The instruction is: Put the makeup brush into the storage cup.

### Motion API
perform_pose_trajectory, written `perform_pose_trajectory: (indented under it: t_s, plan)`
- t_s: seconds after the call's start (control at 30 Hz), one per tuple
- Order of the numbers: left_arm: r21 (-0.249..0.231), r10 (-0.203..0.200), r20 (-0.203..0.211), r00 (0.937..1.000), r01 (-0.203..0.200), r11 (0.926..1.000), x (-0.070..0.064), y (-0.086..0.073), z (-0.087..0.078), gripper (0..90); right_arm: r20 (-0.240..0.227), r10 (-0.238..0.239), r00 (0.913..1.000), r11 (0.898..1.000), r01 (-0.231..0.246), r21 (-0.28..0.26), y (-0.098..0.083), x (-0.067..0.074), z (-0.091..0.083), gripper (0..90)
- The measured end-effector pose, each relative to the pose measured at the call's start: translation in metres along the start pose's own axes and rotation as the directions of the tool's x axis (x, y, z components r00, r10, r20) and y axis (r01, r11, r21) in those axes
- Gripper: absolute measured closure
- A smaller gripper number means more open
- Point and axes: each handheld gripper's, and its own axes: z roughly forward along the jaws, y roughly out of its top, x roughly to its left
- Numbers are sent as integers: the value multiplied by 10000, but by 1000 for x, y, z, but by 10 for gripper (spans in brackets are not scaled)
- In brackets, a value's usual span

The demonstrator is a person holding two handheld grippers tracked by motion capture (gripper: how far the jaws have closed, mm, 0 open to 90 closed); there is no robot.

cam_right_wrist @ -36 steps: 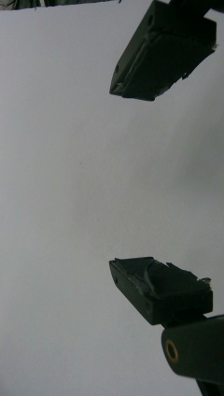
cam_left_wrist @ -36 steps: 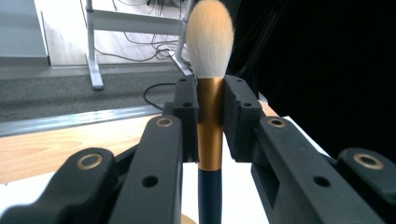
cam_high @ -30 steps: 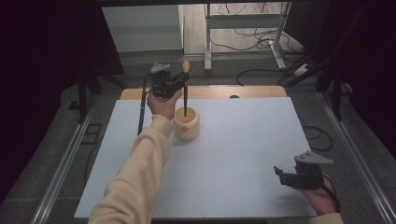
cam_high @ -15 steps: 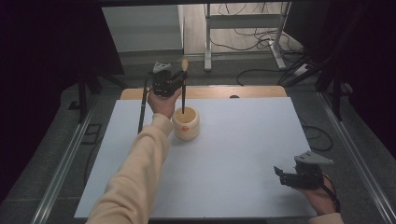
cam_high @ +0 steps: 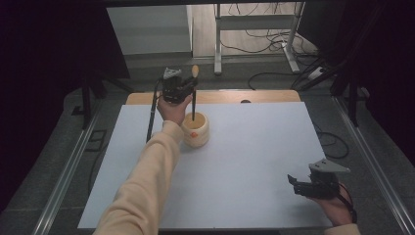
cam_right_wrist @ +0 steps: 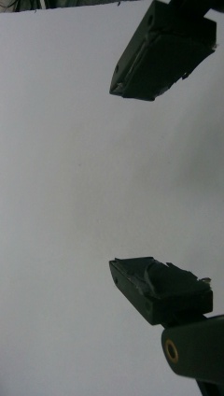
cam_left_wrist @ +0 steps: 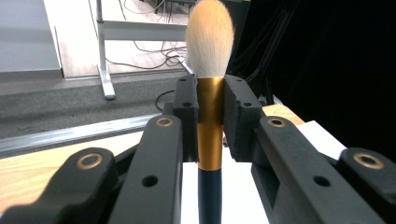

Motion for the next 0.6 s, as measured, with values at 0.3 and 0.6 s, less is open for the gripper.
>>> perform_pose_trajectory:
  t_s: [0.3, 0.6]
  plan:
    - [144, -281, 120, 9995, 279, 9995, 10, -13, 4, 774, 98, -103, 9999, 9997, 105, -206, 1, 1, -2, 139]
    - [219, -445, 204, 9988, 441, 9988, 14, -24, 4, 773, 96, -130, 9999, 9997, 132, -229, 1, 1, -2, 139]
